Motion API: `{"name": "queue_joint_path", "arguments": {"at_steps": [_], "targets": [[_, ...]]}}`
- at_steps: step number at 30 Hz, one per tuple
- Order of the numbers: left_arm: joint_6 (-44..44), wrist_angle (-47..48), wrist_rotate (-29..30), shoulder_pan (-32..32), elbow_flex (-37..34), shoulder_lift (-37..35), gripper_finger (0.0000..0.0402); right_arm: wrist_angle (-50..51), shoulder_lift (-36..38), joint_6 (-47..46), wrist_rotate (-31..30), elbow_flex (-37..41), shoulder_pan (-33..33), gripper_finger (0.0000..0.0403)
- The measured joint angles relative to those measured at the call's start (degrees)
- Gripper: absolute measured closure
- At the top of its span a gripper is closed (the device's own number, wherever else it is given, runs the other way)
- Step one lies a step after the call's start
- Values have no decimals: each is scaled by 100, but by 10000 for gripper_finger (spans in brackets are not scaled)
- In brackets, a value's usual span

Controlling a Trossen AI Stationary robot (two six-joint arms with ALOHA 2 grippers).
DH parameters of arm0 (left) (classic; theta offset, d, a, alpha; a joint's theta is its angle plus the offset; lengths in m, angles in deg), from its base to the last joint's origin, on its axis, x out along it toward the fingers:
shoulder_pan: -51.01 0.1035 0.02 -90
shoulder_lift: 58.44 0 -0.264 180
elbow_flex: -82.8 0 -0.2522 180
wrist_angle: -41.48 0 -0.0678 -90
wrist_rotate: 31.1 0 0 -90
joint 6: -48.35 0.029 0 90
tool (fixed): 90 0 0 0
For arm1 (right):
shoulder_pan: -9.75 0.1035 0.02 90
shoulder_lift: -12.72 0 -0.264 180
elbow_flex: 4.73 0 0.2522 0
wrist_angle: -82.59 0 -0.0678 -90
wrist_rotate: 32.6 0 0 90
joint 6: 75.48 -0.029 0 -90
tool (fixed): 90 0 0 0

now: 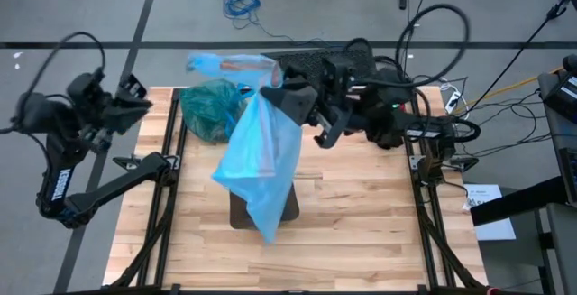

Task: Place trash/remove bag and relplace
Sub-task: Insert the new blue trash bag into the trash bin

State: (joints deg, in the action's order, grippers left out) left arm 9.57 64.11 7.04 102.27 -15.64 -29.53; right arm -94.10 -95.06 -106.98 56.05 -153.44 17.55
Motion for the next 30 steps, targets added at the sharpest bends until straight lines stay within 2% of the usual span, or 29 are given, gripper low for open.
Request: {"name": "queue_joint_path", "arguments": {"at_steps": [7, 10, 16, 21, 30], "targets": [[-1871, -1471, 188, -2, 71, 279, 325, 643, -29, 41, 175, 0, -30, 403], [-2014, -1511, 219, -2, 69, 349, 312, 779, -29, 99, 178, 0, -30, 403], [-654, -2081, 254, -2, 126, 450, 285, 998, -31, 110, 178, -4, -61, 403], [555, -2033, 259, -2, 529, 642, 283, 1021, -29, 85, 141, -4, -169, 403], [1453, -1721, -209, 6, 960, 1008, 283, 1257, -27, 67, -79, -4, -459, 403]]}}
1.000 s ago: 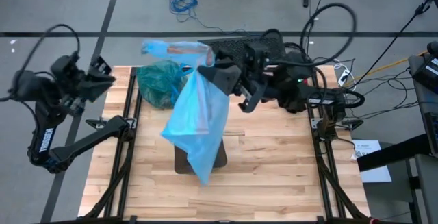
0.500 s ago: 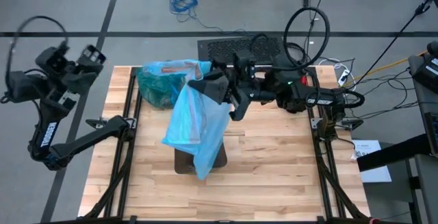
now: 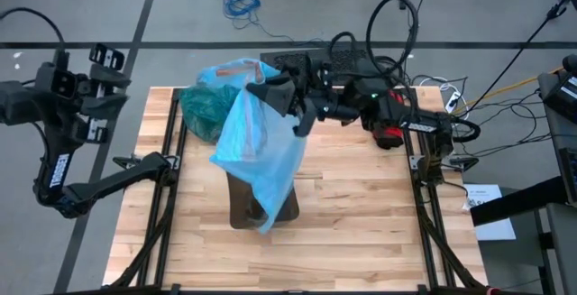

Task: Place trash/remove bag and relplace
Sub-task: Insert the new blue trash bag into the trash bin

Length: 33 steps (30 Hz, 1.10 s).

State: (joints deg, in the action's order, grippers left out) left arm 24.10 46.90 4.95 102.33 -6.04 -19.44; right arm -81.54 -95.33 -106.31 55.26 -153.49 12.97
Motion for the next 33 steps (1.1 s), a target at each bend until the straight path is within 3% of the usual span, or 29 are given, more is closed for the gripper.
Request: {"name": "queue_joint_path", "arguments": {"at_steps": [5, 14, 24, 33], "targets": [[1140, 956, 48, 3, 247, 191, 283, 4, 0, -142, -27, 0, -180, 403], [3516, 2877, 903, 3, 881, 724, 283, -7, 0, -257, -78, 0, -406, 403], [4300, 3322, 944, -133, 1296, 1340, 283, 80, 0, -365, -78, 0, -621, 403], [4266, 3300, 1038, -664, 1829, 1948, 283, 189, 0, -367, -68, 0, -840, 403]]}}
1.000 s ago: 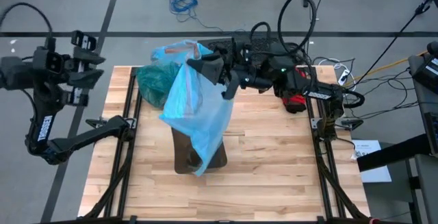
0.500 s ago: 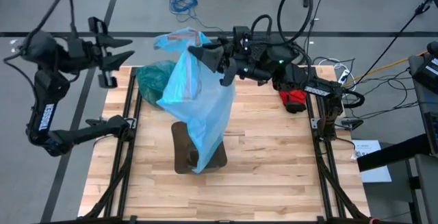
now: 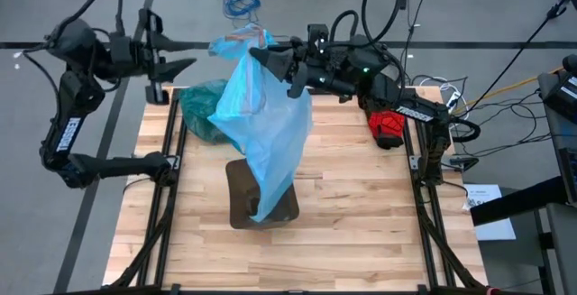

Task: Place trash/remove bag and relplace
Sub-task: Insert the new blue trash bag into the trash bin

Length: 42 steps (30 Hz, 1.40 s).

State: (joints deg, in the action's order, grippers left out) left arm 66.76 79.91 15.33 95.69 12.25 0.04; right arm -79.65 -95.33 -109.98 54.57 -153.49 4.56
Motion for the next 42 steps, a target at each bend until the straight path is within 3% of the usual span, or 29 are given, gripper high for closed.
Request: {"name": "queue_joint_path", "arguments": {"at_steps": [5, 12, 19, 27, 33, 42], "targets": [[-863, 272, 319, -57, 531, 601, 283, 33, 0, -66, 186, 0, -49, 403], [-862, 1152, 347, -103, 1050, 1281, 283, 62, 0, -234, 527, 0, -36, 403], [-854, 968, 361, -151, 1361, 1294, 283, 61, 0, -347, 776, 0, 4, 403], [-498, 1440, -15, -235, 1590, 1218, 283, 56, 0, -310, 877, 0, -1, 403], [659, 2011, 1037, -585, 1590, 1079, 283, 54, 0, -247, 893, 0, -1, 403], [1082, 2097, 2089, -1291, 1586, 1442, 283, 56, 0, -238, 897, 0, -2, 403]]}}
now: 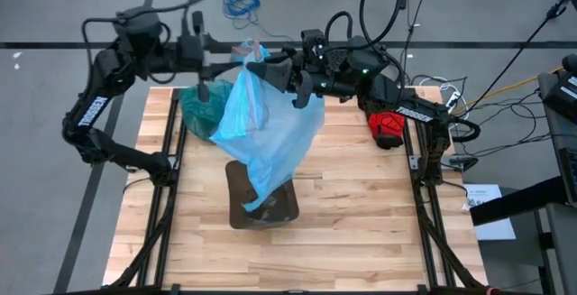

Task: Place trash/remove bag and relplace
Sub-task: Insert the new blue trash bag into the trash bin

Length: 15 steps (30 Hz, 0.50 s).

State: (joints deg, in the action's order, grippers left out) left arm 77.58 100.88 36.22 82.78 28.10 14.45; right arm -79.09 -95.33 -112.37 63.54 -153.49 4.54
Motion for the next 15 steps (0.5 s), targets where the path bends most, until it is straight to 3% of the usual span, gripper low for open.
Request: {"name": "queue_joint_path", "arguments": {"at_steps": [10, 15], "targets": [[-37, -185, 23, -575, 0, 171, 283, -2, 0, 4, -4, 0, -21, 403], [-342, -274, 541, -776, 0, 358, 284, -1, 0, 4, -8, 0, -21, 403]]}}
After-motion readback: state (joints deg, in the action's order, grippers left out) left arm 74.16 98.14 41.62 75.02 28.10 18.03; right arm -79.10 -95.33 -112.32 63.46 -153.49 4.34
